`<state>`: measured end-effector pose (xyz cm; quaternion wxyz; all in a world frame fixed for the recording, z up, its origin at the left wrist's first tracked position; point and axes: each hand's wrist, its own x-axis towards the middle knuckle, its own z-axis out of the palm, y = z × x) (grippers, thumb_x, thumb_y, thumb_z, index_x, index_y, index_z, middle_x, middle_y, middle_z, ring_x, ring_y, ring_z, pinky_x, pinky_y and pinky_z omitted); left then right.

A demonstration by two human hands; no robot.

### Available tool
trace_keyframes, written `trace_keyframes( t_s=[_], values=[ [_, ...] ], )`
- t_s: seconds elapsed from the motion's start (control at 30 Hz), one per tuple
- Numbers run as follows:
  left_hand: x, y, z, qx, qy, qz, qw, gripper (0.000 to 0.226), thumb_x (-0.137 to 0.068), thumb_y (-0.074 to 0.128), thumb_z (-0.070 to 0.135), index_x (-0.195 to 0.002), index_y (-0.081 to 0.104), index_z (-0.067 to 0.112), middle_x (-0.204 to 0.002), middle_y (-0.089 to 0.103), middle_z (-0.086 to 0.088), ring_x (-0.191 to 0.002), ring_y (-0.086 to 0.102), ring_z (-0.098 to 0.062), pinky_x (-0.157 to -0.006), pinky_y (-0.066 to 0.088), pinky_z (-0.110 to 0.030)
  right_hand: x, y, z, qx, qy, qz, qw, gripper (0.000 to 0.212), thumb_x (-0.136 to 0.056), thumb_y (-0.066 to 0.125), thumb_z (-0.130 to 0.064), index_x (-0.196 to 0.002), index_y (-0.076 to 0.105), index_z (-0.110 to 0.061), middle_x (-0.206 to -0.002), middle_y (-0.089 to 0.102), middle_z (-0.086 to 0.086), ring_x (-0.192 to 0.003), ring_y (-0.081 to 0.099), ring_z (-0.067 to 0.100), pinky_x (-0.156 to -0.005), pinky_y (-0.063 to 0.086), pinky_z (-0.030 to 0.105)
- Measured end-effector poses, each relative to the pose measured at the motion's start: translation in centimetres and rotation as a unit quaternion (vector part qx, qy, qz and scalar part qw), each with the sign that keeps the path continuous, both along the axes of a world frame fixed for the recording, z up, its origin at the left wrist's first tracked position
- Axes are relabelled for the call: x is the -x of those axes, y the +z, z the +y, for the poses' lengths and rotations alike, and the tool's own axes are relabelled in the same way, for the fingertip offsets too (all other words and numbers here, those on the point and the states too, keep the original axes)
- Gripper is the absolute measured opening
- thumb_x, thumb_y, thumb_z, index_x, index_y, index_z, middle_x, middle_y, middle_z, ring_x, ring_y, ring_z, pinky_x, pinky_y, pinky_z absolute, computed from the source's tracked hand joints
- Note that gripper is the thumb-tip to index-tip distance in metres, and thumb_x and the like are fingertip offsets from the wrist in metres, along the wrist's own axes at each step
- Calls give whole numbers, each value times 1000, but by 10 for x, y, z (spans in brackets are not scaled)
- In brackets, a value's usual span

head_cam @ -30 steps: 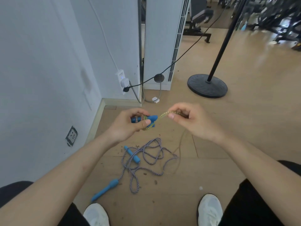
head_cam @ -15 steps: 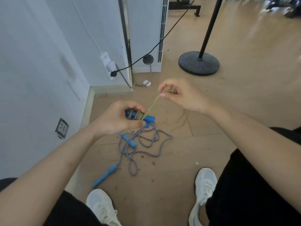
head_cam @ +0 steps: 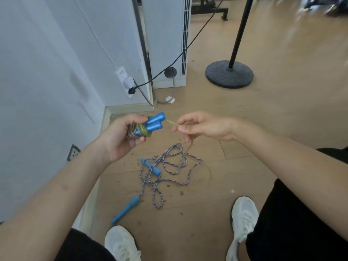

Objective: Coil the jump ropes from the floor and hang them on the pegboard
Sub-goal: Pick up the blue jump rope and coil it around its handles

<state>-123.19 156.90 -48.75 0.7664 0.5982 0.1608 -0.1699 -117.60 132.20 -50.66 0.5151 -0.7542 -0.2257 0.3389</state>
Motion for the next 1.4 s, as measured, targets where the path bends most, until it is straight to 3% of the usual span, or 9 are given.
trace_keyframes(
  t_s=[0.17, 0.4, 0.53, 0.7, 0.77, 0.9, 1.03, 1.23, 1.4],
  values=[
    [-1, 3, 7, 114, 34, 31, 992, 37, -69, 68, 18, -104, 68, 3, -97, 65, -13, -62, 61, -14, -45, 51, -18, -2, -3, 2, -38, -105, -4, 994, 13, -94, 65, -6, -105, 60, -12, -77, 62, 3, -54, 58, 13, -59, 50, 29],
    [-5, 7, 11, 243, 75, 6, 967, 27, -79, 67, 17, -104, 71, 7, -92, 64, -9, -69, 60, -14, -54, 55, -19, 0, -10, 6, -20, -137, -67, 988, 2, -98, 60, -12, -96, 60, -12, -73, 62, 2, -52, 58, 14, -52, 48, 23],
    [-7, 4, 11, 254, 111, -6, 961, 31, -76, 75, 16, -103, 67, 5, -92, 61, -10, -79, 60, -17, -60, 58, -21, 6, -15, 10, 15, -112, -98, 989, 13, -101, 54, -13, -100, 65, -5, -69, 60, 6, -57, 57, 15, -56, 50, 22],
    [-9, 0, 12, 193, 120, -27, 973, 43, -78, 77, 11, -119, 66, 4, -120, 66, -16, -103, 63, -20, -78, 60, -24, 19, -22, 18, 85, -21, -141, 986, 14, -102, 54, -23, -99, 67, -17, -69, 59, 0, -63, 58, 14, -63, 54, 31],
    [-10, -1, 9, 142, 120, -46, 982, 31, -85, 71, 9, -115, 65, 7, -115, 68, -12, -103, 65, -17, -82, 60, -24, 24, -22, 20, 99, 17, -166, 981, 10, -100, 58, -21, -103, 66, -17, -66, 53, -3, -58, 50, 9, -59, 47, 28],
    [-8, -8, 3, -38, 70, -113, 990, 24, -91, 67, 4, -114, 63, 11, -108, 65, -7, -89, 68, -11, -83, 59, -23, 33, -19, 21, 106, 37, -239, 964, 10, -97, 61, -19, -99, 63, -29, -57, 45, -13, -54, 37, 5, -58, 32, 27],
    [-6, -21, 4, -304, -37, -215, 928, 40, -82, 80, 13, -118, 65, 21, -112, 68, -5, -97, 69, -17, -91, 57, -28, 34, -5, 18, 110, 13, -307, 945, 10, -96, 58, -27, -87, 62, -28, -58, 49, -8, -54, 41, 5, -56, 36, 31],
    [3, -23, -2, -320, -215, -248, 889, 47, -71, 89, 10, -112, 69, 22, -97, 72, 4, -86, 70, -13, -80, 55, -24, 22, 16, 9, 67, -32, -330, 941, 5, -91, 67, -27, -86, 67, -25, -60, 54, -13, -56, 44, 3, -58, 36, 27],
    [16, -19, -18, -373, -182, -270, 869, 40, -60, 96, 28, -92, 72, 27, -80, 69, 6, -71, 61, -5, -68, 48, -18, 17, 21, 9, 34, -46, -329, 943, 3, -90, 72, -19, -89, 71, -16, -71, 64, 4, -64, 49, 6, -63, 43, 33]
  ],
)
